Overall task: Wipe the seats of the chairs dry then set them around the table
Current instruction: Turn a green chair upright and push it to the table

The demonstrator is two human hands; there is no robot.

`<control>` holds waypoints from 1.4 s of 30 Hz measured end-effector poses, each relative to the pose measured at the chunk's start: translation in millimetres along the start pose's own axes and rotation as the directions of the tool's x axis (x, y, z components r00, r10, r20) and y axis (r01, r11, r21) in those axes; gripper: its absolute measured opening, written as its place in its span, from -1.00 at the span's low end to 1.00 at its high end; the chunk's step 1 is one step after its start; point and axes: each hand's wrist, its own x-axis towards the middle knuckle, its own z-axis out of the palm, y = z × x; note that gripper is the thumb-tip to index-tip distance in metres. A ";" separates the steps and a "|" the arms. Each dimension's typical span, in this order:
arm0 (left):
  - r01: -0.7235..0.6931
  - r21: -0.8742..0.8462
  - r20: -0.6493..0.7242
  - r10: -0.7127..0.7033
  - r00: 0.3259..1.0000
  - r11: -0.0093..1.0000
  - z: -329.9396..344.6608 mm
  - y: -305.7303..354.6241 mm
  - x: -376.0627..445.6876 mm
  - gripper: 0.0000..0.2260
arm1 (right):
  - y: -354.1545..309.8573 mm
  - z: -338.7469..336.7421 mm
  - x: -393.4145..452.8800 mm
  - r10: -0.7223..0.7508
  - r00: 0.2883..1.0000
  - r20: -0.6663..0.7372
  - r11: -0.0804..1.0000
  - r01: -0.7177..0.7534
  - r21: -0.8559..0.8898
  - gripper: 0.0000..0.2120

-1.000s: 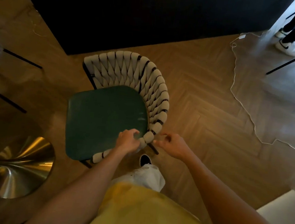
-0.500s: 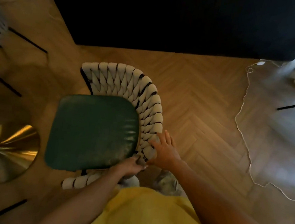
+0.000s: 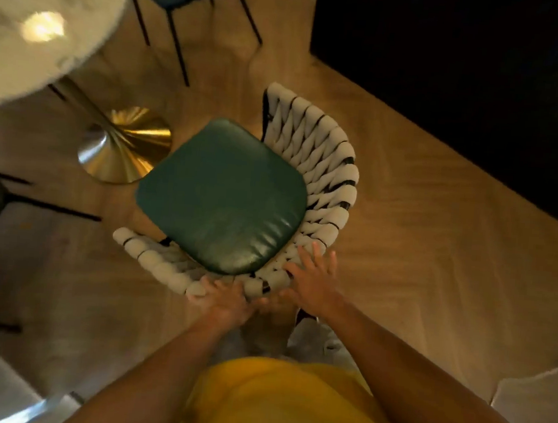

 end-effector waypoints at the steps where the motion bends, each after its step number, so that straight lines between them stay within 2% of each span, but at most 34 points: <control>1: 0.013 -0.011 -0.013 -0.013 1.000 1.000 -1.3 2.9 -6.3 -0.20 | 6.0 1.2 0.5 -0.040 0.999 -0.006 0.999 0.040 -0.002 -0.46; 3: 0.023 -0.022 -0.024 -0.024 0.999 0.999 -1.6 3.9 -13.7 -0.29 | 15.9 3.0 0.2 -0.106 0.994 -0.017 0.994 0.106 0.014 -0.51; 6: 0.042 -0.002 -0.039 -0.042 0.998 0.999 -0.3 3.1 -22.0 -0.29 | 21.9 0.1 -3.8 -0.165 0.986 0.003 0.985 0.165 0.045 -0.54; 10: 0.044 -0.036 -0.056 -0.046 0.997 0.998 9.3 2.1 -33.8 -0.37 | 24.2 1.1 -13.6 -0.192 0.981 0.010 0.981 0.191 0.032 -0.51; 16: 0.040 -0.099 -0.101 -0.050 0.994 0.994 31.8 4.8 -59.2 -0.39 | 27.9 3.8 -36.1 -0.231 0.971 0.062 0.972 0.228 0.057 -0.45; 19: 0.052 -0.142 -0.120 -0.070 0.990 0.988 41.5 6.6 -69.8 -0.31 | 35.8 2.8 -45.1 -0.258 0.966 0.034 0.962 0.253 0.104 -0.46; 21: 0.065 -0.196 -0.119 -0.089 0.989 0.978 47.4 8.2 -73.0 -0.24 | 41.6 0.6 -44.3 -0.245 0.969 -0.013 0.943 0.242 0.227 -0.51; 23: 0.067 -0.308 -0.139 -0.115 0.984 0.949 53.4 14.0 -76.2 -0.17 | 49.7 -1.7 -38.4 -0.226 0.969 -0.105 0.914 0.248 0.322 -0.58; 25: 0.081 -0.442 -0.177 -0.175 0.968 0.894 59.1 25.4 -78.5 -0.12 | 61.3 -6.0 -28.3 -0.165 0.971 -0.173 0.923 0.214 0.320 -0.59; 27: 0.136 -0.568 -0.160 -0.271 0.949 0.812 62.8 43.3 -79.6 -0.03 | 77.6 -15.4 -15.9 -0.060 0.976 -0.208 0.953 0.118 0.280 -0.51; 30: 0.198 -0.754 -0.099 -0.407 0.908 0.627 65.8 77.7 -77.7 0.09 | 103.1 -33.1 1.2 0.055 0.987 -0.148 0.963 -0.013 0.268 -0.17; 33: 0.270 -0.817 -0.033 -0.509 0.860 0.510 58.1 111.4 -73.8 0.15 | 112.8 -45.4 16.6 0.094 0.991 -0.096 0.969 -0.069 0.236 0.13; 35: 0.311 -0.844 0.004 -0.575 0.818 0.437 47.4 127.7 -71.6 0.19 | 117.4 -53.7 29.7 0.121 0.989 -0.084 0.973 -0.102 0.205 0.25; 37: 0.322 -0.884 0.044 -0.624 0.780 0.340 37.0 135.5 -69.1 0.21 | 121.0 -62.1 41.8 0.110 0.994 0.017 0.971 -0.111 0.212 0.32; 39: 0.372 -0.867 0.075 -0.651 0.756 0.332 30.3 136.4 -68.9 0.21 | 123.1 -66.1 49.1 0.067 0.994 0.092 0.987 -0.079 0.140 0.34; 42: 0.448 -0.797 0.075 -0.670 0.739 0.405 28.8 133.2 -67.1 0.23 | 122.9 -68.2 51.4 0.033 0.991 0.133 0.999 -0.038 0.033 0.32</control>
